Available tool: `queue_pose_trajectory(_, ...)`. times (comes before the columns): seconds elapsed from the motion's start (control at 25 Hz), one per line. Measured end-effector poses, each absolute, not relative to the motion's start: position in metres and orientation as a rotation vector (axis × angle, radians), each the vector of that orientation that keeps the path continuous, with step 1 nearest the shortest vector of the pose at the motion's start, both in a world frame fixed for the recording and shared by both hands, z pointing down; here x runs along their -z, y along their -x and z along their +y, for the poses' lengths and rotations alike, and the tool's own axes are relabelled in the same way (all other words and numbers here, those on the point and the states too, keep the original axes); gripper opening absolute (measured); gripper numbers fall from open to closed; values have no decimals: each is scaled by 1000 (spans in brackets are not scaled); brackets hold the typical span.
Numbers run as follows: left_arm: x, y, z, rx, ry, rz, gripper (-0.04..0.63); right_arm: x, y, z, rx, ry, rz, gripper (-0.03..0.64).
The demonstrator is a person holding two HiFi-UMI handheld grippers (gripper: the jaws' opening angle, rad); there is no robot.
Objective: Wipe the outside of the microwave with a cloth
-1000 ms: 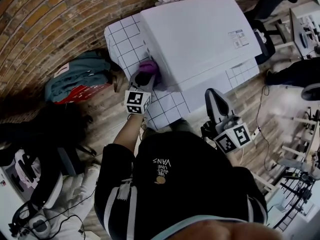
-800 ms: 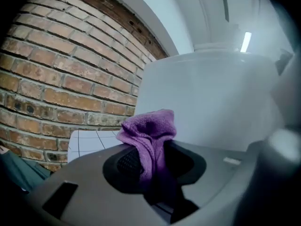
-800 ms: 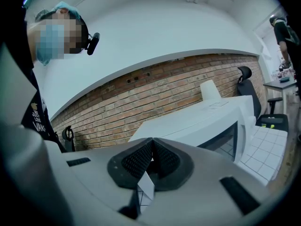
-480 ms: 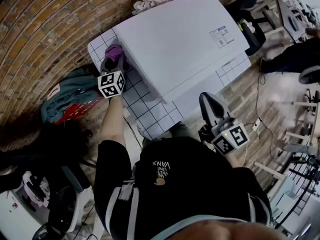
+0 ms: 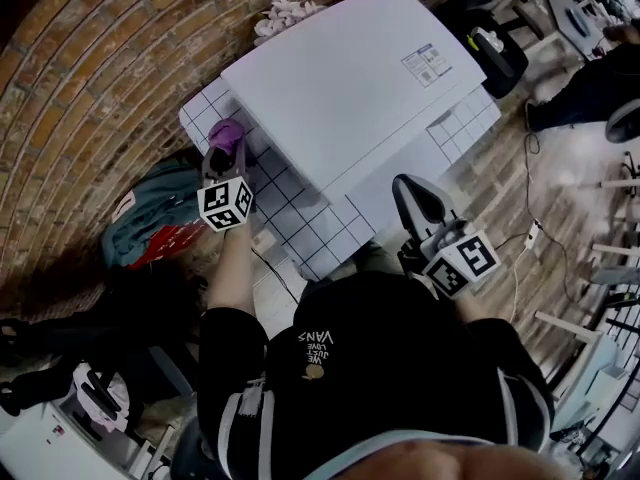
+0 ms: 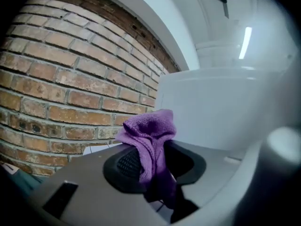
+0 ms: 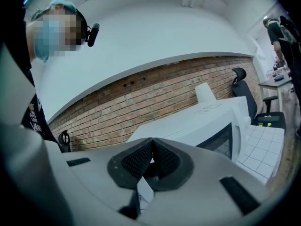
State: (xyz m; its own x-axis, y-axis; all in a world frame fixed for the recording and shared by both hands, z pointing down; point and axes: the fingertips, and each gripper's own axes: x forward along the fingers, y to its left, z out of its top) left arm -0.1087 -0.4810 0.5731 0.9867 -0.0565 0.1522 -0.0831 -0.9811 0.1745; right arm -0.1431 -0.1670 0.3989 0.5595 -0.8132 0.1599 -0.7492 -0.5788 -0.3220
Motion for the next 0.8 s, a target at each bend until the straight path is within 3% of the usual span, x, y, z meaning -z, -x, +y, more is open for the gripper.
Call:
queue_pose_trajectory(0.44, -534, 225, -395, -212, -2975, 253, 130, -393, 185, -141, 284, 2617, 1053, -1)
queue_pose_trajectory(0.8, -496, 270, -312, -148, -3006, 317, 130, -391, 188, -80, 217, 2609, 994, 0)
